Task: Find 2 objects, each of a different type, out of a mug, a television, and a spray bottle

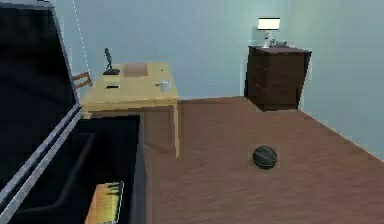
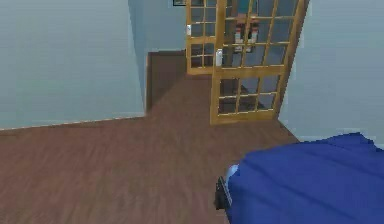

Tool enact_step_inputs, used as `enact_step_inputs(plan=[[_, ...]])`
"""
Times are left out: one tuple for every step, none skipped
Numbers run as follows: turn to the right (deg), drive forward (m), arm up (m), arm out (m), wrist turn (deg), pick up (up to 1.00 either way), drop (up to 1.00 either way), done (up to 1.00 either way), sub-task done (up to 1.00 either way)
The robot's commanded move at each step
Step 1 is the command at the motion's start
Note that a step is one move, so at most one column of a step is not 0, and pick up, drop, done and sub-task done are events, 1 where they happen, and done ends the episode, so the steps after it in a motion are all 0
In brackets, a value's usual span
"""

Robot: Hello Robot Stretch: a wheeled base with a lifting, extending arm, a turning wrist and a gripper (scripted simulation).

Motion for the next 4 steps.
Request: enact_step_inputs(plan=[[45.0,0.00,0.00,0.00,0.0,0.00,0.00,0.00,0.00],[6.0,0.00,0.00,0.00,0.0,0.00,0.00,0.00,0.00],[0.0,0.05,0.00,0.00,0.0,0.00,0.00,0.00,0.00],[3.0,0.00,0.00,0.00,0.0,0.00,0.00,0.00,0.00]])
